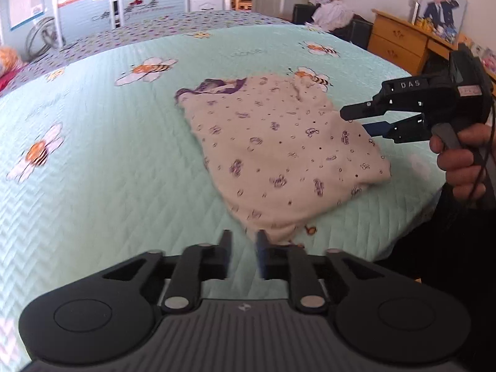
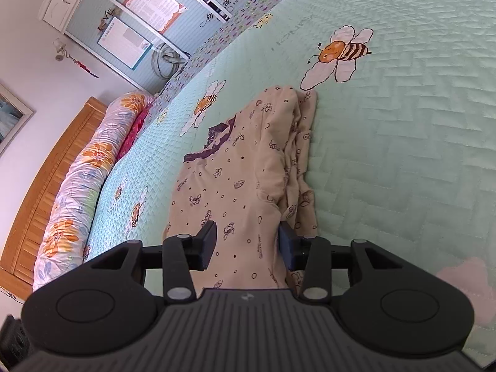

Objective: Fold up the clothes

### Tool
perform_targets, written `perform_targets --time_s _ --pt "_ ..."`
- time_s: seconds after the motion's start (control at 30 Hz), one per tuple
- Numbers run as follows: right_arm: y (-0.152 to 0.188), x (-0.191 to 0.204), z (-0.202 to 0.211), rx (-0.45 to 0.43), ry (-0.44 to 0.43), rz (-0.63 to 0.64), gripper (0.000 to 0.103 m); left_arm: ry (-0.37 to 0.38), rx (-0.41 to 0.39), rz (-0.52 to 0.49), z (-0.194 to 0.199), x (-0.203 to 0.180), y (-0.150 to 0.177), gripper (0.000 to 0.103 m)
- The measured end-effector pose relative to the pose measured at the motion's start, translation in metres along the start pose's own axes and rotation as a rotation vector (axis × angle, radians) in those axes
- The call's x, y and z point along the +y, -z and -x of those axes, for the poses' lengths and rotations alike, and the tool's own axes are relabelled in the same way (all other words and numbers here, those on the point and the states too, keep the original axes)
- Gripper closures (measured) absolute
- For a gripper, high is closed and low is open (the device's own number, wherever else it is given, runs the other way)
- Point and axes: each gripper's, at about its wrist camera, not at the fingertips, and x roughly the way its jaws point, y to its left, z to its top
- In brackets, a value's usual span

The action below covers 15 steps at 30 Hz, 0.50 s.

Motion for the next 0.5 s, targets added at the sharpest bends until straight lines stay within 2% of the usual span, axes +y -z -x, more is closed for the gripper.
perform_targets --time_s 0.03,0.13,0.17,0.23,0.43,0.5 --pt "0.000 0.000 0.001 -0.002 -0.001 -0.002 0.057 0.003 0.011 -0.006 -0.009 -0.002 -0.003 0.060" --pt "0.001 0.000 0.002 -0.005 -0.005 -0.006 0.055 0.044 0.049 0.029 -0.031 -0.002 -0.003 0.062" --pt "0.001 0.000 0.002 -0.004 -0.007 -0.005 0.055 0.064 0.062 0.060 -0.036 0.001 0.001 0.079" --pt "0.002 0.000 0.002 -0.001 -0.009 -0.003 0.055 0.087 0.067 0.100 -0.031 0.005 0.010 0.100" --pt "0.005 0.000 0.002 0.005 -0.018 0.005 0.055 0.106 0.065 0.149 0.002 0.014 0.044 0.103" --pt "0.006 0.001 0.002 0.007 -0.021 0.008 0.055 0.088 0.019 0.155 0.014 0.018 0.038 0.103"
